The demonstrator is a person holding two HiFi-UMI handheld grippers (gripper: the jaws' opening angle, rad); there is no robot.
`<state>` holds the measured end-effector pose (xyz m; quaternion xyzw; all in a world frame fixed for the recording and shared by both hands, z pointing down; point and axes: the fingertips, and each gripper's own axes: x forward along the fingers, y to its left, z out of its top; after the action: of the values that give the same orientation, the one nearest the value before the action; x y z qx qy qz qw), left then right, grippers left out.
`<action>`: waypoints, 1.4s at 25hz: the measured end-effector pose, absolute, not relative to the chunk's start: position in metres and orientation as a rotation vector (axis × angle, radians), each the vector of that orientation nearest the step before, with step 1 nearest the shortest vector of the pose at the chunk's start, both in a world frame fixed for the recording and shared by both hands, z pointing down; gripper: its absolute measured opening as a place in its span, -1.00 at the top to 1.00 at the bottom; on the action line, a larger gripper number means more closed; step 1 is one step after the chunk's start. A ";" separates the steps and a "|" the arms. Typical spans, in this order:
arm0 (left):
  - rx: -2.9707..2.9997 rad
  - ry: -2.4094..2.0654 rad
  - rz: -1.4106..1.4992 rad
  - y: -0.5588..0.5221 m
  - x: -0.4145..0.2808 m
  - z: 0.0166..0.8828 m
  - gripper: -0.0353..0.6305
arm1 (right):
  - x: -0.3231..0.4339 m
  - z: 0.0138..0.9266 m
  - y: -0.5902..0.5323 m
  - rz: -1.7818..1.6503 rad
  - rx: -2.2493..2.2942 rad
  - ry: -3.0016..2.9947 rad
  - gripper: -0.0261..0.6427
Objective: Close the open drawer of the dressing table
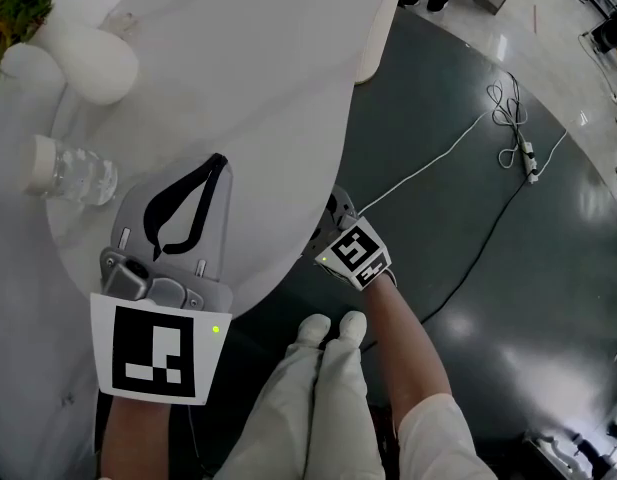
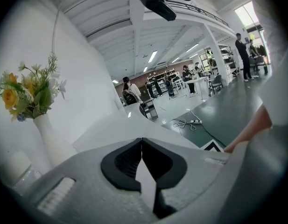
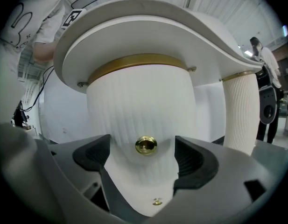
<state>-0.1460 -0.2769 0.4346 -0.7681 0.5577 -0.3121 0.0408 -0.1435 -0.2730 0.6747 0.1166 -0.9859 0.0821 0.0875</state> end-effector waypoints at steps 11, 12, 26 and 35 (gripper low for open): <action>-2.372 1.762 -0.865 -0.253 -0.138 0.405 0.84 | -0.088 0.637 -0.261 0.343 0.467 -2.858 -0.37; -2.374 1.767 -0.853 -0.250 -0.137 0.401 0.84 | -0.084 0.633 -0.258 0.347 0.467 -2.842 -0.37; -2.360 1.810 -0.749 -0.220 -0.138 0.329 0.84 | -0.039 0.521 -0.217 0.356 0.636 -2.794 0.92; -2.358 1.828 -0.621 -0.200 -0.123 0.275 0.84 | -0.019 0.427 -0.202 0.251 0.665 -2.753 0.92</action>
<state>-0.1230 -0.1997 0.2755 -0.7730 0.5991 -0.2035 0.0470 -0.0190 -0.2022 0.4269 0.2313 -0.9575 0.0872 0.1486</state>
